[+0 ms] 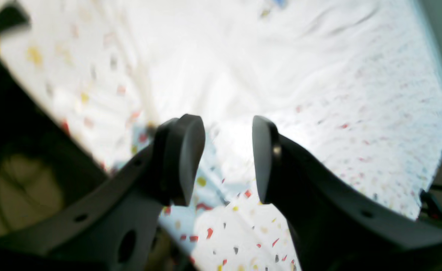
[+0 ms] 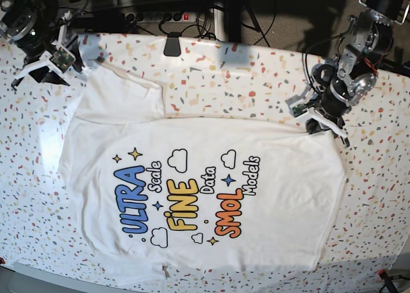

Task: Fold the T-shirt properly
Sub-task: 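Grasp the shoulder edges of the white shirt with both grippers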

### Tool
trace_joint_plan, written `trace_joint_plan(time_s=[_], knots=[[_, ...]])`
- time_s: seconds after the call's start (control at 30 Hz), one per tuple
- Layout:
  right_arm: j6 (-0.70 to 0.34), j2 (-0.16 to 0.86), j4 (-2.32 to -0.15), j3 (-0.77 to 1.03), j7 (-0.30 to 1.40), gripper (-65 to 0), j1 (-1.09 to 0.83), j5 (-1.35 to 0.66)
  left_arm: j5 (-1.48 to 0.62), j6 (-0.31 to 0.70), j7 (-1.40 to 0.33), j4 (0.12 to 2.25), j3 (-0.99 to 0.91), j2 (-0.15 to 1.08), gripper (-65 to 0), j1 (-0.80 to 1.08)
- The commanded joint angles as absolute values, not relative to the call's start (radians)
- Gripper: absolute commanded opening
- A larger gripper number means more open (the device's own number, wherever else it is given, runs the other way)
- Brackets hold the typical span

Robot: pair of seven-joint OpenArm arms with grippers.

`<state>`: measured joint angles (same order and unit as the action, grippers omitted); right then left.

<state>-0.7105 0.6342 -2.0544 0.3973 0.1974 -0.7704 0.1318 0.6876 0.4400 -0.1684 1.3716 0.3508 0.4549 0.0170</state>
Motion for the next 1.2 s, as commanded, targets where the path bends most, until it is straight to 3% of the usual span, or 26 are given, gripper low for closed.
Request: trace_joint_plan(time_s=[0.0,0.3,0.67,0.93,1.1,1.17], knots=[[-0.698,0.664,-2.043,0.379,0.166,-39.5,-0.758,0.157,0.671,0.455,-0.187,1.366,0.355,0.460,-65.0,0.022],[-0.601,0.809,-1.860,0.078,0.138,-39.5,-0.586,0.424,0.672,0.362,-0.202,1.370,0.355,0.460,-65.0,0.022],[-0.584,0.921,-1.656,-0.172,0.138,-39.5,-0.332,0.445,0.671,0.362,-0.217,1.370,0.355,0.460,-65.0,0.018],[-0.567,0.930,-1.574,-0.379,0.137,-39.5,-0.185,0.495,0.667,0.258,-0.217,1.370,0.355,0.460,-65.0,0.017],[-0.575,0.931,-1.574,-0.448,0.140,-39.6,-0.123,0.495,0.667,0.250,-0.217,1.370,0.355,0.460,-65.0,0.017],[-0.609,0.930,-1.574,-0.452,0.139,-45.1,-0.113,0.494,0.668,0.250,-0.217,1.370,0.355,0.460,-65.0,0.017]])
